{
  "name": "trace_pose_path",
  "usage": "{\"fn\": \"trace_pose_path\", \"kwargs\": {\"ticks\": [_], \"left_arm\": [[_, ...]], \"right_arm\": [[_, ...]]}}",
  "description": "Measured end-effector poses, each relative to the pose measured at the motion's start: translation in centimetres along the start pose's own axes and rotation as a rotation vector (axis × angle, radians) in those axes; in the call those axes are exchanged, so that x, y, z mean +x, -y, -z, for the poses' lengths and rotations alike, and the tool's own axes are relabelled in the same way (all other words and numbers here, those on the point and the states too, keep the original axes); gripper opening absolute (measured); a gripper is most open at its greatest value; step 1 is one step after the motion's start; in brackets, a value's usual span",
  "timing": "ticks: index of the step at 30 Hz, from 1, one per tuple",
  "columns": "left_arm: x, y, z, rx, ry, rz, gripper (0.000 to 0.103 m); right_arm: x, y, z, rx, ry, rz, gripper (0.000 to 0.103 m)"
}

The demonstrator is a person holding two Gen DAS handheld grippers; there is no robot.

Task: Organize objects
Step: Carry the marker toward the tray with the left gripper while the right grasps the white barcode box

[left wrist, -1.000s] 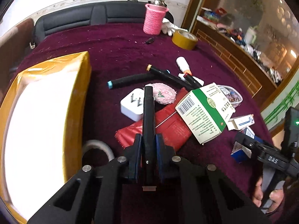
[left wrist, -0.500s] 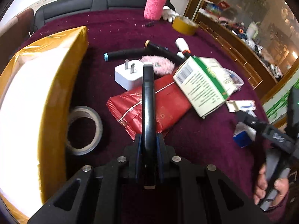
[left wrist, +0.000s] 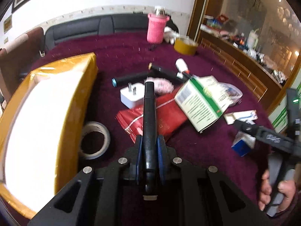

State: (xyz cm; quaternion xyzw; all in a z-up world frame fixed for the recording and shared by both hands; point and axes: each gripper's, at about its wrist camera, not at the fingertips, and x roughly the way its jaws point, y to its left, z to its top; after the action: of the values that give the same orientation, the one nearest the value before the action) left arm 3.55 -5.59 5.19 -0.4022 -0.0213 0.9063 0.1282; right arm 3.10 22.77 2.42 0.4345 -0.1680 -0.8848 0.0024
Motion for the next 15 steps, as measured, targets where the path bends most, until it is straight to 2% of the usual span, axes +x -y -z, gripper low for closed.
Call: {"fn": "trace_pose_path", "kwargs": {"ticks": [5,9,15], "left_arm": [[-3.7,-1.1,1.0,-0.053,0.074,0.033,0.014],[-5.5,-2.2,1.9,-0.072,0.113,0.035,0.014],[-6.7,-3.5,2.3,-0.115,0.134,0.049,0.014]], "right_arm": [[-0.5,0.1,-0.2,0.002,0.010,-0.007,0.103],[-2.9,1.5,0.4,0.006,0.065,0.035,0.103],[-2.1,2.3,0.8,0.029,-0.015,0.054,0.103]]}}
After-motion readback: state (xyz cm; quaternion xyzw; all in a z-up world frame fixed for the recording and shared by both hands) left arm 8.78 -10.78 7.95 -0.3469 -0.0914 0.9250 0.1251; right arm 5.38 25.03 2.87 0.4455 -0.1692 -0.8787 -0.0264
